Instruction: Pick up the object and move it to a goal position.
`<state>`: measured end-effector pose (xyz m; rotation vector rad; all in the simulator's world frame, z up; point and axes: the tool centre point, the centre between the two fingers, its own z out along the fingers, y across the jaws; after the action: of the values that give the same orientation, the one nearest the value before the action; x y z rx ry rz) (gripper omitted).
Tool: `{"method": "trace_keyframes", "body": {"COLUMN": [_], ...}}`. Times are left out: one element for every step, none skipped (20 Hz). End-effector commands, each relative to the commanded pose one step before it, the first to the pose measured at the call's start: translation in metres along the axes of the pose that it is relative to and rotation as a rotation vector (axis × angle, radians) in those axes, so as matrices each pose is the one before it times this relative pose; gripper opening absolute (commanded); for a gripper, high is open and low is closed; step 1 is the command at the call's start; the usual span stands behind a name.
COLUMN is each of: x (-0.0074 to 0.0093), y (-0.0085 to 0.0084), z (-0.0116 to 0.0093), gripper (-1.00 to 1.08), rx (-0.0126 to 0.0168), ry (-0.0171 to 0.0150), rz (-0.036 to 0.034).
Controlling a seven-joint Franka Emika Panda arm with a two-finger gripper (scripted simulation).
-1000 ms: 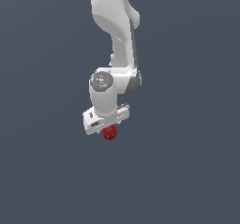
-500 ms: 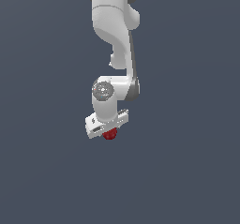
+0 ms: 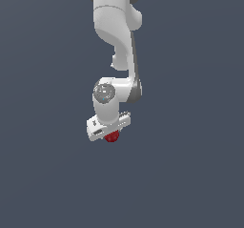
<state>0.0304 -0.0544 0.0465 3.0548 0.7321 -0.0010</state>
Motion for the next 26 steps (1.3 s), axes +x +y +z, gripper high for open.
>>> {"method": "trace_keyframes", "body": {"x": [0.00068,-0.00061,-0.00003,-0.00008,-0.00013,-0.00019,-0.00024,-0.00029,-0.00035,-0.0004,-0.00046,-0.00051,-0.00057,-0.00062,-0.00067,-0.00073,-0.00063,-0.00084,-0.00089,-0.00095,-0.001,-0.00105,-0.00091,-0.00107,-0.00106,-0.00106], "y": [-0.00065,0.00057,-0.00011,-0.00033,-0.00054,-0.00076,-0.00098,-0.0012,-0.00142,-0.00165,-0.00188,-0.0021,-0.00234,-0.00257,-0.00281,-0.00305,-0.00358,-0.00355,-0.00381,-0.00408,-0.00434,-0.00459,-0.00501,-0.00478,-0.00485,-0.00492], "z": [0.00042,-0.00038,-0.00022,-0.00066,-0.0011,-0.00155,-0.002,-0.00245,-0.0029,-0.00336,-0.00383,-0.0043,-0.00477,-0.00526,-0.00576,-0.00626,-0.00682,-0.00731,-0.00786,-0.00843,-0.009,-0.00953,-0.00985,-0.00998,-0.01015,-0.01034], "gripper": [-1.0,-1.0,-1.0,-1.0,-1.0,-1.0,-1.0,-1.0,-1.0,-1.0,-1.0,-1.0,-1.0,-1.0,-1.0,-1.0,-1.0,-1.0,-1.0,-1.0,-1.0,-1.0,-1.0,-1.0,-1.0,-1.0], "rx": [0.00018,-0.00027,0.0,0.0,0.0,0.0,0.0,0.0,0.0,0.0,0.0,0.0,0.0,0.0,0.0,0.0,-0.0005,0.0,0.0,0.0,0.0,0.0,-0.00051,0.0,0.0,0.0], "ry": [0.00067,-0.00066,0.0,0.0,0.0,0.0,0.0,0.0,0.0,0.0,0.0,0.0,0.0,0.0,0.0,0.0,-0.00021,0.0,0.0,0.0,0.0,0.0,-0.00022,0.0,0.0,0.0], "rz": [-0.00111,0.00096,0.0,0.0,0.0,0.0,0.0,0.0,0.0,0.0,0.0,0.0,0.0,0.0,0.0,0.0,-0.00043,0.0,0.0,0.0,0.0,0.0,-0.00041,0.0,0.0,0.0]}}
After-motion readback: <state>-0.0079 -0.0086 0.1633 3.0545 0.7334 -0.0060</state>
